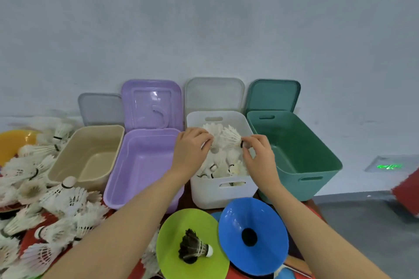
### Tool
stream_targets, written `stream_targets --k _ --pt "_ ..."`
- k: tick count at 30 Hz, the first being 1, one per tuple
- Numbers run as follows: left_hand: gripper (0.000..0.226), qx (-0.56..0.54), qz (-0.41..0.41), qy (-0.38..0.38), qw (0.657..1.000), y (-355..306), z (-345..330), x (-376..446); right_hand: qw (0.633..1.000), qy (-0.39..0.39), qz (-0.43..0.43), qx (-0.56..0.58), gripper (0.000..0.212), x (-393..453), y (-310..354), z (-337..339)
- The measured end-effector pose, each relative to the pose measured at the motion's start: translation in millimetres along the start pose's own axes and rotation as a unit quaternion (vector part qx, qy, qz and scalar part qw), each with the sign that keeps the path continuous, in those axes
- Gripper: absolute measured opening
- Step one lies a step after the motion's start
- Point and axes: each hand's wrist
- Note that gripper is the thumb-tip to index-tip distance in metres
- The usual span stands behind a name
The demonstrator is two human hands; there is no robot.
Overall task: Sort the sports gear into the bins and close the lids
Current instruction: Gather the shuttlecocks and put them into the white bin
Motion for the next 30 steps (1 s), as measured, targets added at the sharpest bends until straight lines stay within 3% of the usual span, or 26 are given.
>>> stream_targets --k 2,4,6,14,19,25,28,30 --pt "0.017 0.017 0.022 0.055 0.998 -0.3 -11.3 11.8 0.999 0.028 -0.024 -0.010 0.025 12.4 -11.5 -0.8" --pt "0.029 0.042 0.047 0.139 0.988 -0.9 -19.0 16.6 0.995 0.075 -0.056 -0.028 0.032 19.4 -26.7 -2.1" --pt "0.040 0.075 0.045 0.175 0.981 1.7 -23.4 13.5 0.990 0.117 -0.059 -0.054 0.037 20.0 -40.9 -2.6" --pt "0.044 0.114 -0.007 0.198 0.974 20.7 -0.1 -17.1 0.991 0.132 0.028 -0.021 0.028 -13.5 -42.6 -13.5" --pt "0.044 0.122 -0.020 0.178 0.976 46.6 29.1 -52.2 0.985 0.165 0.057 0.012 0.038 -52.5 -19.7 -30.0" --pt "0.043 0.086 0.017 0.176 0.980 82.1 61.7 -119.2 0.947 0.314 -0.058 -0.018 0.054 -106.2 -10.6 -55.6" --pt "0.044 0.079 0.046 0.200 0.975 93.4 72.5 -152.5 0.915 0.368 -0.162 -0.029 0.079 -129.1 -9.4 -70.0" --pt "0.043 0.085 0.047 0.216 0.971 98.2 76.2 -171.2 0.894 0.404 -0.185 -0.059 0.090 -140.4 -6.0 -81.3"
Point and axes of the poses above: each hand's wrist, its own x-axis towards the middle knuckle, its own z-axis out of the back of the hand, y = z × x, and after that the axes turned 14 degrees about x, right-handed
